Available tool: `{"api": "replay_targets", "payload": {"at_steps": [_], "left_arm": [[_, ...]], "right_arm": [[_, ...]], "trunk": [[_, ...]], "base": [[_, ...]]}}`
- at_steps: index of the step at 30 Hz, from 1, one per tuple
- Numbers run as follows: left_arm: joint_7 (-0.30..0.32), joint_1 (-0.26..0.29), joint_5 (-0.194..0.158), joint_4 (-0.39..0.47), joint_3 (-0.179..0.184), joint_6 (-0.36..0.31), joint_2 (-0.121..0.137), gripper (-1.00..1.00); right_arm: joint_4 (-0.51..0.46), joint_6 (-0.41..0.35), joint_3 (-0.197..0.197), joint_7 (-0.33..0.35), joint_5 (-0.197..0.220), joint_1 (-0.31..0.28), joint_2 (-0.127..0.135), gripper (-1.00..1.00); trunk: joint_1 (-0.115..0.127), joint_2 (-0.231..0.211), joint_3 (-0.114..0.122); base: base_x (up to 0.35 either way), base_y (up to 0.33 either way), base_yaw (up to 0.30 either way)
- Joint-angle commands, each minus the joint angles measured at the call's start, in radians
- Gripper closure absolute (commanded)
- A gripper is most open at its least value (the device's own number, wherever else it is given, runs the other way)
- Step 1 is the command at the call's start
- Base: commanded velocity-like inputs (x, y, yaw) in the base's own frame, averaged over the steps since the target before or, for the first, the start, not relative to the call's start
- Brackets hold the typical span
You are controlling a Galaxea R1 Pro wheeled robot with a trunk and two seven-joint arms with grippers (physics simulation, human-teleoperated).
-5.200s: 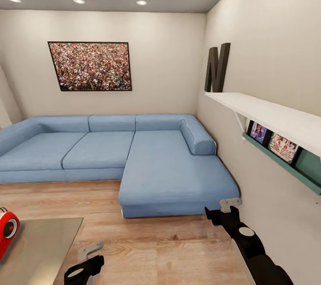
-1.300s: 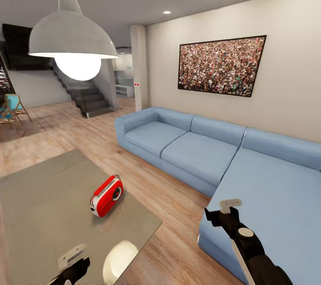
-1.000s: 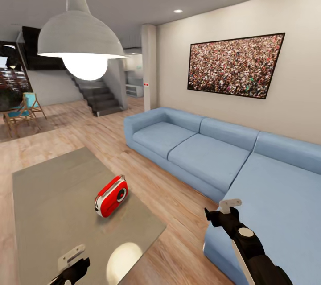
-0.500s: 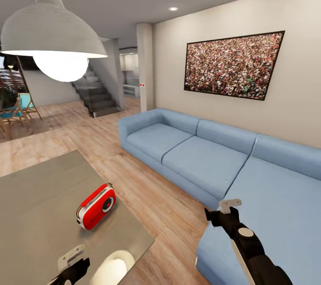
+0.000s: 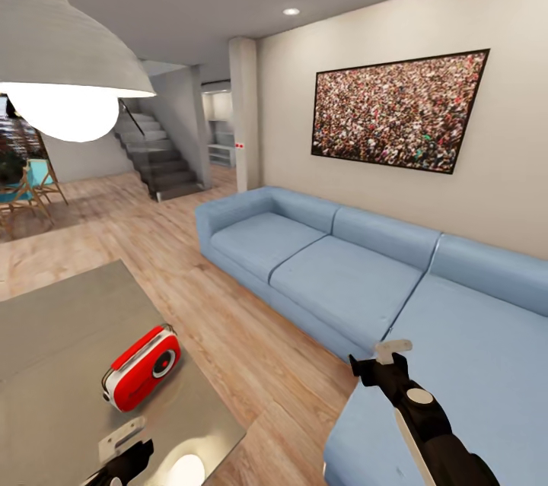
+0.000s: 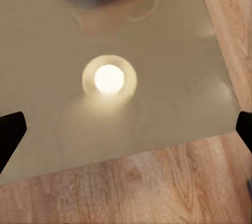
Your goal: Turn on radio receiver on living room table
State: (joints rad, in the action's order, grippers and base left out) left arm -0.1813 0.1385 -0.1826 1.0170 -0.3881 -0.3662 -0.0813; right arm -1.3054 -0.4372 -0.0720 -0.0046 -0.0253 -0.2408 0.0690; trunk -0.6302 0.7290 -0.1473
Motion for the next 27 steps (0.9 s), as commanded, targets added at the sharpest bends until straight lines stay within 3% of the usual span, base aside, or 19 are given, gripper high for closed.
{"api": "replay_targets", "payload": {"at_steps": [1,27], "left_arm": [[0.000,0.000,0.000,0.000,0.000,0.000,0.000,-1.00],[0.000,0.000,0.000,0.000,0.000,0.000,0.000,-1.00]], "right_arm": [[0.000,0.000,0.000,0.000,0.000,0.000,0.000,-1.00],[0.000,0.000,0.000,0.000,0.000,0.000,0.000,-1.00]], "trunk": [[0.000,0.000,0.000],[0.000,0.000,0.000]], "base": [[0.025,-0.023,0.224],[0.001,-0.001,0.293]]}}
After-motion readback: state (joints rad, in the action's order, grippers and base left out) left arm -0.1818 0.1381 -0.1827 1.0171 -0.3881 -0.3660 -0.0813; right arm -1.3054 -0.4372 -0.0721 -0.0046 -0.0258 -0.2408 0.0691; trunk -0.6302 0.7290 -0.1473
